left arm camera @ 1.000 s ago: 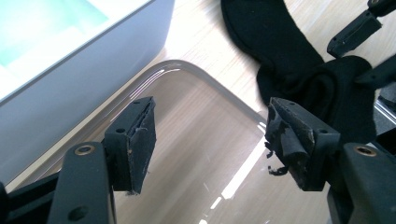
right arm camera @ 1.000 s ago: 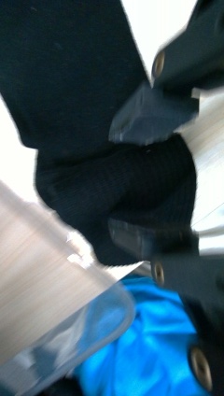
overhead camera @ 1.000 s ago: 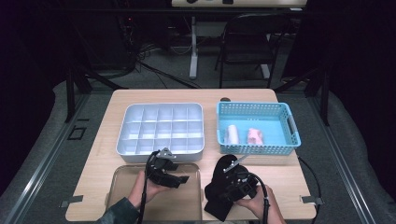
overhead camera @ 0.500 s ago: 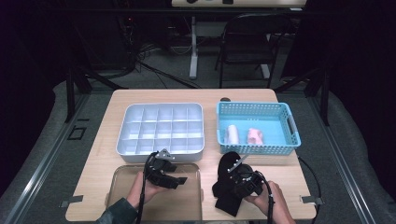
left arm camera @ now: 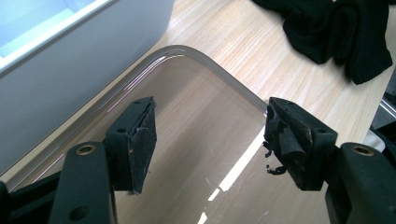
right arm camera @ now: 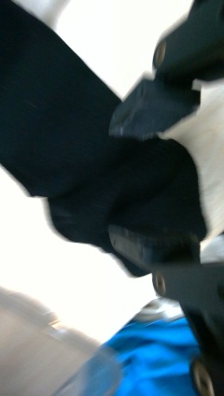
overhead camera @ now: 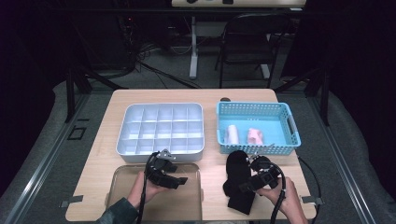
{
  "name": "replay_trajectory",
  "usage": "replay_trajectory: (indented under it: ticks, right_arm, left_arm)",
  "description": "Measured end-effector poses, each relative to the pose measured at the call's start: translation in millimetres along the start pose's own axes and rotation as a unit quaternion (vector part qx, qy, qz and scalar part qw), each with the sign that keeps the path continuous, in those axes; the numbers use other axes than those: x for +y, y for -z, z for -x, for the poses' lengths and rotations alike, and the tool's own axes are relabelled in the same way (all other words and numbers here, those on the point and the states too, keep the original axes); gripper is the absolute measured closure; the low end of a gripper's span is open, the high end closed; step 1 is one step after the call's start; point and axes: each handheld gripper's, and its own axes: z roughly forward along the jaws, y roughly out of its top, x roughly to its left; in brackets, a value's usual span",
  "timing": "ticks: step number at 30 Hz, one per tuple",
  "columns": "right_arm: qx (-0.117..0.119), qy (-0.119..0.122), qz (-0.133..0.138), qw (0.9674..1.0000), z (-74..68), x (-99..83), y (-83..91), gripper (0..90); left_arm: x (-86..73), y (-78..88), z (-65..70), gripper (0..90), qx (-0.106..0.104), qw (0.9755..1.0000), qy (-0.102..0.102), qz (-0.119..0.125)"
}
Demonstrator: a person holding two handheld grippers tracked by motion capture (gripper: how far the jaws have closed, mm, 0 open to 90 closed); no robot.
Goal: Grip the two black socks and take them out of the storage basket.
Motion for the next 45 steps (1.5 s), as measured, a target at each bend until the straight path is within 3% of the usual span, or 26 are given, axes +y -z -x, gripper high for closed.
replay_trajectory:
  ticks: [2,6,15,19,22,25,26,28,31,33,38,45]
  right_arm:
    - [-0.008,-0.019,0.025,0.9995,3.8,4.9,1.0,31.0]
    - [-0.052,-0.050,0.042,0.9965,8.8,19.4,-13.4,27.5]
    - [-0.111,-0.049,0.022,0.9924,9.8,47.3,-46.7,30.7]
    - [-0.126,-0.058,0.014,0.9902,13.0,46.7,-54.7,32.5]
    - [-0.143,-0.057,0.021,0.9879,11.4,45.1,-55.4,38.9]
    - [-0.167,-0.040,0.019,0.9849,8.2,44.2,-56.6,45.4]
    - [-0.168,-0.043,0.027,0.9845,7.2,43.4,-57.7,48.3]
    - [-0.167,-0.033,0.025,0.9850,5.6,42.9,-56.3,62.9]
    - [-0.158,-0.023,0.034,0.9866,3.9,41.5,-56.8,74.5]
    - [-0.147,-0.019,0.040,0.9881,4.2,40.8,-57.0,76.2]
    - [-0.094,0.008,0.048,0.9943,-0.1,40.8,-50.5,76.6]
    - [-0.052,0.079,0.090,0.9915,-29.6,46.1,-44.5,76.1]
  left_arm:
    - [0.6,-0.4,-0.2,34.1,0.000,1.0000,0.001,0.000]
    - [0.8,-0.2,0.0,33.5,0.004,1.0000,0.000,0.002]
    - [0.5,3.5,2.9,22.3,0.028,0.9995,-0.013,-0.001]
    - [-1.6,7.0,3.0,14.8,0.038,0.9991,-0.015,0.004]
    - [-3.2,10.5,1.8,8.5,0.044,0.9989,-0.013,0.005]
    - [-7.4,13.2,0.7,6.4,0.046,0.9989,-0.009,0.006]
    - [-8.7,13.2,0.7,6.4,0.048,0.9988,-0.007,0.005]
    - [-10.0,13.1,-0.4,6.6,0.052,0.9986,-0.008,0.001]
    - [-9.4,11.3,-1.1,7.1,0.052,0.9986,-0.012,0.001]
    - [-9.4,9.5,-0.7,7.6,0.050,0.9987,-0.011,0.000]
    - [-8.5,5.9,-0.9,10.0,0.048,0.9987,-0.016,-0.005]
    - [-7.9,3.2,1.2,14.4,0.044,0.9989,-0.016,-0.003]
